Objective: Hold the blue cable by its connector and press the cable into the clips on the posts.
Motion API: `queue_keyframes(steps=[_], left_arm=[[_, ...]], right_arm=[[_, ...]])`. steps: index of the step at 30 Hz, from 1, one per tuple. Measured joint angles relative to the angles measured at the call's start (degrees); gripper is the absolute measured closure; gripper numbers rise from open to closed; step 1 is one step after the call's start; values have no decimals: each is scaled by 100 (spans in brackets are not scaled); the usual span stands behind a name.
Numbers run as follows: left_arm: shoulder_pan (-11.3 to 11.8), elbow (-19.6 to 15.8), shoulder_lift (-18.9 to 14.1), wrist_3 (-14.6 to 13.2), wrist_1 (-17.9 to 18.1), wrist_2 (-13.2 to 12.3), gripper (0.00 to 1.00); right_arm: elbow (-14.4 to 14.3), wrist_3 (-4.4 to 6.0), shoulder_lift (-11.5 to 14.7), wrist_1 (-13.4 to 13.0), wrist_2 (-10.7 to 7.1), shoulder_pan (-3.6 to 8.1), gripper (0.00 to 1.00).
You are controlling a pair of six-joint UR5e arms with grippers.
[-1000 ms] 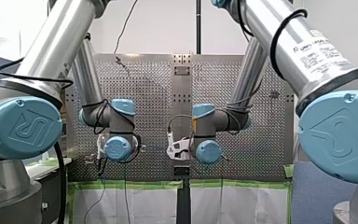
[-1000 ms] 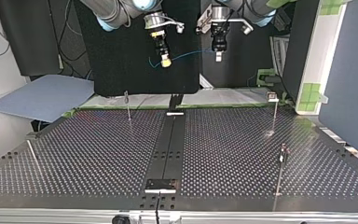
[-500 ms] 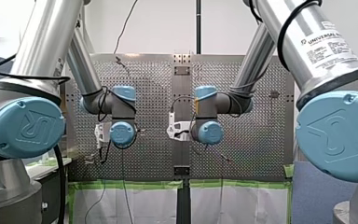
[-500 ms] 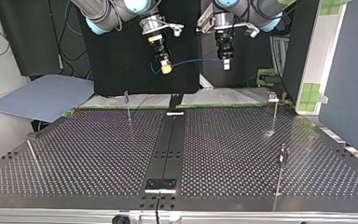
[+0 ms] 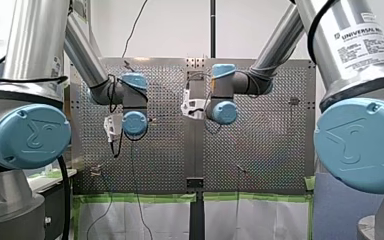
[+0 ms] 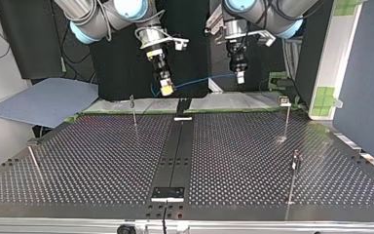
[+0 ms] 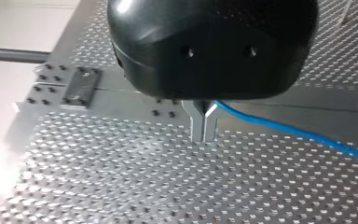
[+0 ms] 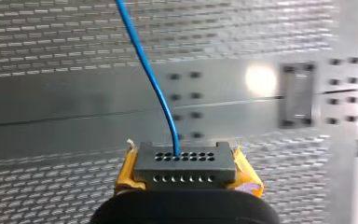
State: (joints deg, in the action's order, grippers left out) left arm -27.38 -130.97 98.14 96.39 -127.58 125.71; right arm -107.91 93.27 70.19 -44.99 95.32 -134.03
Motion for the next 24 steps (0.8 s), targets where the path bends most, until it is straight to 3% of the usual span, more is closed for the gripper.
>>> queue_keyframes(steps=[13,24], left_arm=[[124,536,-713,204,-713,-92,100],[289,1070,-1249,202,-1248,-78,100]], right_arm=[[509,49,550,195,-300,167,100],[961,110,219,210,-469,186,100]])
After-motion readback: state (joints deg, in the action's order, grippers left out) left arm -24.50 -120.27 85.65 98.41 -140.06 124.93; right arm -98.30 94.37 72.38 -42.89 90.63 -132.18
